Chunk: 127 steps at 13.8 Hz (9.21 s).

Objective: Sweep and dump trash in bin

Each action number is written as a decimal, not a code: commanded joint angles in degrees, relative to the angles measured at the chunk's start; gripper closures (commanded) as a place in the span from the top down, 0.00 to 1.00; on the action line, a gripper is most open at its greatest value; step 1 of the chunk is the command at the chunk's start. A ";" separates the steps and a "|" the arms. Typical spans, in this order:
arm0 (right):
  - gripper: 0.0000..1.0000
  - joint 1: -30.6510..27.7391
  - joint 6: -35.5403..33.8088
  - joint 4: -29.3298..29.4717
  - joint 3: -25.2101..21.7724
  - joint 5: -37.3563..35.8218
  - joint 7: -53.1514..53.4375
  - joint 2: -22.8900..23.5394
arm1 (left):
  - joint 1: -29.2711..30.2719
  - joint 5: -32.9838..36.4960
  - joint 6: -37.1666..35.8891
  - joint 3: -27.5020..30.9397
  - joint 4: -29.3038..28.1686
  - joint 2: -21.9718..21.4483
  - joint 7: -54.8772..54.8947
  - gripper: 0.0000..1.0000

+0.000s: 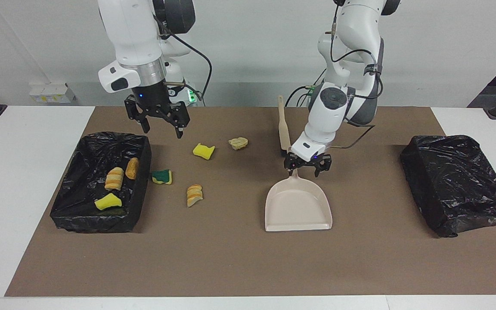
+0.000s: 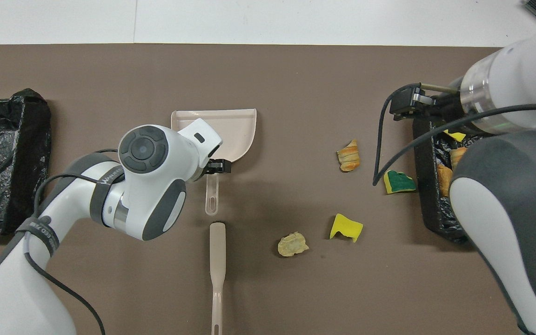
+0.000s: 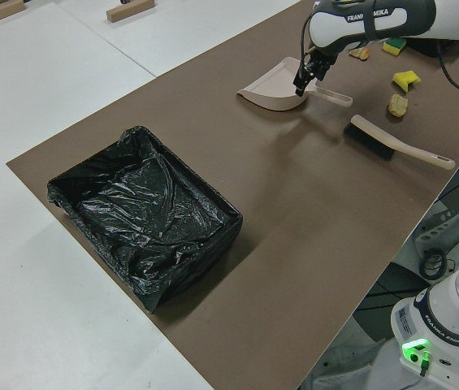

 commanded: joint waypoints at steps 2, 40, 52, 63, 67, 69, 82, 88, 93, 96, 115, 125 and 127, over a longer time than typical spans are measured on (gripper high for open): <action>1.00 -2.97 -2.80 -0.98 0.65 -0.16 -1.08 -3.29 | -3.31 -0.09 3.05 1.06 -6.91 -4.71 -4.57 1.00; 1.00 40.86 15.44 -31.64 1.44 7.32 39.76 -7.88 | 27.36 3.34 -12.34 1.15 7.24 -0.14 97.38 0.00; 0.93 48.44 32.60 -38.95 1.44 2.31 44.01 1.78 | 26.57 3.43 -6.80 1.15 -3.49 -5.50 118.21 0.00; 0.04 49.50 32.96 -39.66 1.26 0.65 43.48 2.41 | 25.78 3.43 -5.21 1.06 -6.57 -7.17 117.60 0.00; 0.00 47.48 32.87 -38.51 0.91 -0.06 44.09 0.57 | 25.69 3.43 -5.47 1.06 -5.96 -7.00 117.42 0.00; 0.00 45.55 31.39 -39.47 0.91 -0.15 44.18 -1.88 | 25.60 2.99 -6.35 0.71 -5.78 -7.00 116.55 0.00; 0.00 28.15 8.00 -54.51 1.09 -17.08 32.61 -16.40 | 6.81 3.42 -8.03 0.80 -15.96 -15.07 93.89 0.00; 0.00 16.73 9.76 -53.18 1.09 -28.89 13.08 -13.06 | -1.28 5.53 -7.94 0.62 -23.42 -20.78 84.48 0.00; 0.00 14.07 11.07 -55.91 1.26 -35.73 13.07 -13.06 | -6.11 6.68 -8.20 0.27 -26.52 -23.87 74.39 0.00; 0.00 13.99 11.86 -58.36 1.18 -38.82 14.21 -13.49 | -6.83 6.59 -9.08 0.27 -26.52 -24.05 69.98 0.00; 0.00 23.56 15.83 -48.29 1.44 -13.27 18.07 -6.56 | -6.04 6.68 -10.75 -1.14 -26.17 -24.14 62.23 0.00; 0.00 22.95 8.71 -43.69 1.09 -7.10 13.42 -12.61 | -5.86 6.59 -10.66 -1.05 -25.73 -23.78 62.23 0.00; 0.00 22.86 8.70 -46.05 1.00 -7.10 12.37 -13.93 | -5.86 6.59 -10.75 -1.05 -25.73 -23.78 62.23 0.00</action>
